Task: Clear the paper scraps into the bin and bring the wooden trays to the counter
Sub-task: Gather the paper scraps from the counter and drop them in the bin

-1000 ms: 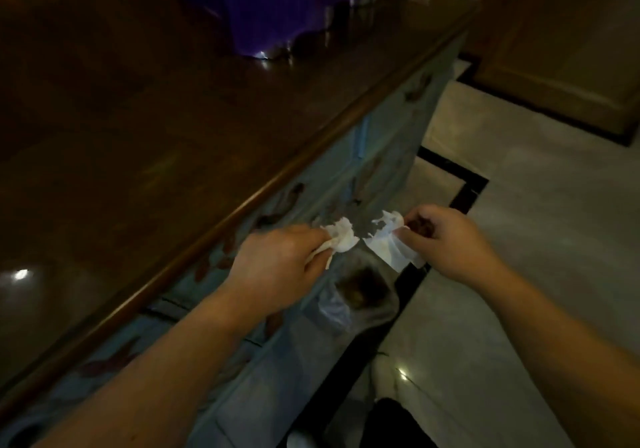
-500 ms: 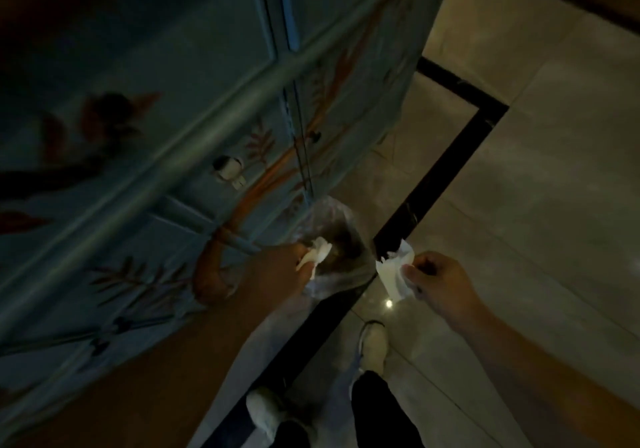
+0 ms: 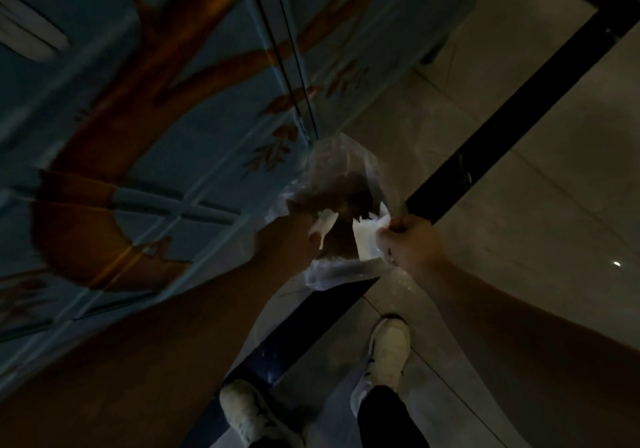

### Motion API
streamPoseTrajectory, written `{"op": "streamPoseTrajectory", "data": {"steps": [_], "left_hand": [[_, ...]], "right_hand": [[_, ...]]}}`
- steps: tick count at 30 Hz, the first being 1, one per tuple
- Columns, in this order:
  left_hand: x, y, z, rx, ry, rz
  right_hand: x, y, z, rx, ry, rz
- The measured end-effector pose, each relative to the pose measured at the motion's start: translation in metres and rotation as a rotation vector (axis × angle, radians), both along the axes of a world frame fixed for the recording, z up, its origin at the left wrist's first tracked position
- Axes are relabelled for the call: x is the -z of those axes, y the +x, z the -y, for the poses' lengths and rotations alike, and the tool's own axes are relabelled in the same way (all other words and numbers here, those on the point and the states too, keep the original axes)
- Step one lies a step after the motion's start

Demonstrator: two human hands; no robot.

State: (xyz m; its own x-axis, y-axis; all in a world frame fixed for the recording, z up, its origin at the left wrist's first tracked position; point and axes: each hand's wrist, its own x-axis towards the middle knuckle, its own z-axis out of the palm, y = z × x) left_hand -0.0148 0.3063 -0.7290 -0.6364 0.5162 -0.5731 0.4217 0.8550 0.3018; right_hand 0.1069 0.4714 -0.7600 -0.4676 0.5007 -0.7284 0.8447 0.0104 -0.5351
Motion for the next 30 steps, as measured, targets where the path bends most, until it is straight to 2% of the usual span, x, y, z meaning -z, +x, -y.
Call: {"op": "streamPoseTrajectory", "data": {"steps": [2,4,8,12,16,22,26,30], "left_hand": [[0.023,0.001,-0.005,-0.018,0.002,0.024],[0.039,0.0,-0.008,-0.077,0.048,0.057],[0.04,-0.004,-0.011,-0.138,0.098,0.115],[0.025,-0.004,-0.008,-0.003,0.13,0.101],[-0.025,0.0,-0.015,0.109,0.124,-0.027],[-0.136,-0.008,-0.021,0.431,0.121,-0.248],[-0.229,-0.005,-0.029,0.528,0.245,-0.332],[-0.331,0.007,-0.036,0.636,0.344,-0.415]], "right_hand": [[0.018,-0.006,-0.002,0.004,-0.001,-0.019],[0.03,-0.006,-0.003,-0.087,0.017,-0.047],[0.025,-0.003,-0.005,-0.172,0.15,-0.169],[-0.001,0.002,-0.011,-0.25,0.097,-0.057],[-0.04,-0.002,-0.011,-0.468,0.197,-0.108],[-0.141,0.002,-0.018,-0.771,0.544,-0.124],[-0.23,0.022,-0.023,-0.819,0.736,-0.124],[-0.336,0.058,-0.018,-0.717,0.869,-0.104]]}}
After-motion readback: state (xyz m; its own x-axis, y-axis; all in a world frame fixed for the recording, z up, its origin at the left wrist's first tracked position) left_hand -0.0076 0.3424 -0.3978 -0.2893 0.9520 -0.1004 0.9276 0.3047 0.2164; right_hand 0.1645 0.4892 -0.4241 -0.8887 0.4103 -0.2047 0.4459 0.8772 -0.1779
